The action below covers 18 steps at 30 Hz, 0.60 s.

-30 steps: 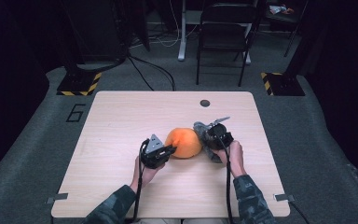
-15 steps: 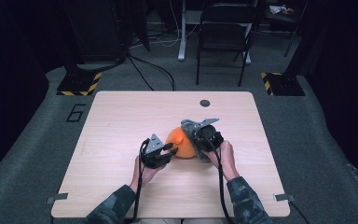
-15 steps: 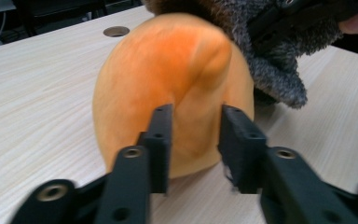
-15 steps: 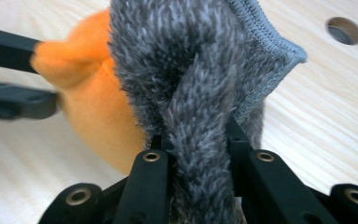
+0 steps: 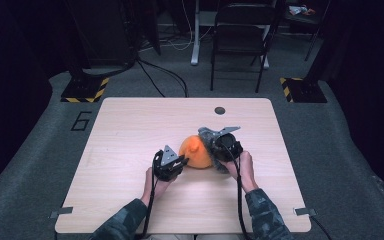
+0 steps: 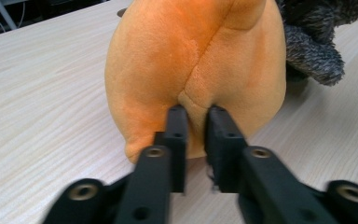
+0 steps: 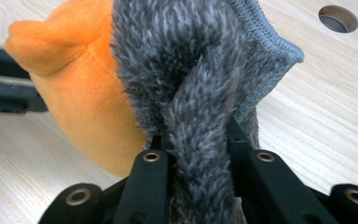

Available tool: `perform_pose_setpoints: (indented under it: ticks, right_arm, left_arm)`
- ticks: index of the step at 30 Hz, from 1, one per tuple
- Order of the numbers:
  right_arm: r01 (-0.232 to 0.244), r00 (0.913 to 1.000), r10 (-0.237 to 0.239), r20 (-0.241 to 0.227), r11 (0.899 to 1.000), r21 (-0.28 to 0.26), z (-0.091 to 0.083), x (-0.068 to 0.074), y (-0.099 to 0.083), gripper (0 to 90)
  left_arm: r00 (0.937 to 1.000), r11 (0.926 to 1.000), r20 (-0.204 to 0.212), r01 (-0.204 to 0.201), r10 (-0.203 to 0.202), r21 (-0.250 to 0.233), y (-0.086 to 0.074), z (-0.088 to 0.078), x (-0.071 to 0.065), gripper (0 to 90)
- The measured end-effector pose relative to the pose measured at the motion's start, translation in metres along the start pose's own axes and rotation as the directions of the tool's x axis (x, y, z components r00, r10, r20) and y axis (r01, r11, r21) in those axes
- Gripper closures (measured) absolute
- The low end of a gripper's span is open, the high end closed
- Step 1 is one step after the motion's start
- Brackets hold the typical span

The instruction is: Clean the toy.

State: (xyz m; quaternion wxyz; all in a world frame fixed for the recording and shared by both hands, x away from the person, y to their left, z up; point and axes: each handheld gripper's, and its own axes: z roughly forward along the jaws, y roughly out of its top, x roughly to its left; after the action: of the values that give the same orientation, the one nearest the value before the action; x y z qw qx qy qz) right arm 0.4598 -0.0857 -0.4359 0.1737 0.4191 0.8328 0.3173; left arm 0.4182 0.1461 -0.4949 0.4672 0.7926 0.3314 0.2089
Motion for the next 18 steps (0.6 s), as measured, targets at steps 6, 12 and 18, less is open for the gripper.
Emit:
perform_pose_setpoints:
  ticks: [6, 12, 18]
  right_arm:
    - [0.006, 1.0, -0.006, 0.003, 1.0, -0.008, -0.009, -0.002, 0.005, 76.2]
    - [-0.001, 1.0, 0.001, 0.007, 0.999, -0.05, -0.027, -0.002, 0.012, 76.1]
    - [0.054, 0.9984, -0.056, -0.013, 0.993, -0.101, -0.04, 0.019, 0.021, 76.1]
  left_arm:
    - [0.9996, 0.9993, -0.01, -0.028, 0.027, -0.025, 0.004, -0.005, -0.002, 87.4]
    - [0.9969, 0.9942, -0.011, -0.078, 0.077, -0.074, 0.017, -0.019, -0.007, 88.1]
    - [0.9963, 0.9942, 0.002, -0.085, 0.085, -0.066, 0.018, -0.018, -0.01, 88.1]
